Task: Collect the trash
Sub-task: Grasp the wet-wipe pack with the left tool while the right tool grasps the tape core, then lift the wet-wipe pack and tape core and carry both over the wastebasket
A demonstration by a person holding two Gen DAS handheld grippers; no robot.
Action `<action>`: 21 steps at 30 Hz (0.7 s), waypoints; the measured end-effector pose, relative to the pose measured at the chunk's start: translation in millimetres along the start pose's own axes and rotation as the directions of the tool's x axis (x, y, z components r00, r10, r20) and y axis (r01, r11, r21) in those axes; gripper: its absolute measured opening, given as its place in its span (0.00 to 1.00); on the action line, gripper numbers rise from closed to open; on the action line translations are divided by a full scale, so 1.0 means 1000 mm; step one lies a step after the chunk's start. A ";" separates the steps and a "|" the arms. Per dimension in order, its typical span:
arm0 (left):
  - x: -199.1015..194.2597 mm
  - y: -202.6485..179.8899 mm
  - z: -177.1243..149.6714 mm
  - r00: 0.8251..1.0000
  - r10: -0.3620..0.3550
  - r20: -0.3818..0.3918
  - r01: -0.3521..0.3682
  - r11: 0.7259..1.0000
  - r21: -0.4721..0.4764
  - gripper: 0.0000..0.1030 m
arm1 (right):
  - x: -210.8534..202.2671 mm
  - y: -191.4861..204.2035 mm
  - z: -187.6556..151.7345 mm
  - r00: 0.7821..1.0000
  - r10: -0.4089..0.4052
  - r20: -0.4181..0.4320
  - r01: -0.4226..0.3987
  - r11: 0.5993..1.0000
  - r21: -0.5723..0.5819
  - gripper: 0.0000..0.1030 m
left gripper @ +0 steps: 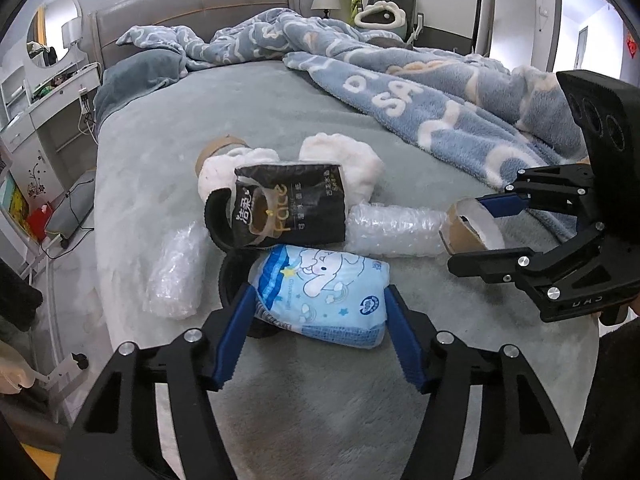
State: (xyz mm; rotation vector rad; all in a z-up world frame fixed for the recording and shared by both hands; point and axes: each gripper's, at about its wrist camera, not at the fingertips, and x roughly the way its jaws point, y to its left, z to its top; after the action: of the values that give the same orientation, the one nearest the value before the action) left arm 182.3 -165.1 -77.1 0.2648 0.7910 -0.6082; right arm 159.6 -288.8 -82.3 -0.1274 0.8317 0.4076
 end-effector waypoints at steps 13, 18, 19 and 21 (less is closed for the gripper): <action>-0.043 0.010 0.016 0.990 -0.069 0.123 0.077 0.995 -0.063 0.64 | -0.026 -0.002 0.025 0.993 -0.071 0.089 0.069 0.997 0.025 0.50; -0.064 0.017 0.020 0.980 -0.068 0.186 0.086 0.993 -0.087 0.64 | -0.034 0.000 0.036 0.986 -0.109 0.124 0.104 0.994 0.045 0.50; -0.068 0.019 0.021 0.979 -0.066 0.194 0.086 0.992 -0.093 0.64 | -0.035 0.000 0.038 0.985 -0.111 0.131 0.105 0.993 0.048 0.50; -0.073 0.024 0.021 0.977 -0.049 0.206 0.073 0.991 -0.109 0.64 | -0.037 0.002 0.043 0.983 -0.113 0.143 0.107 0.993 0.051 0.50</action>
State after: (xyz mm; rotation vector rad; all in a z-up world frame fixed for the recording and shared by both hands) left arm 168.8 -124.8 -9.3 0.0703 0.6359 -0.6337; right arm 166.7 -286.9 -26.0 -0.1017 0.6856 0.2911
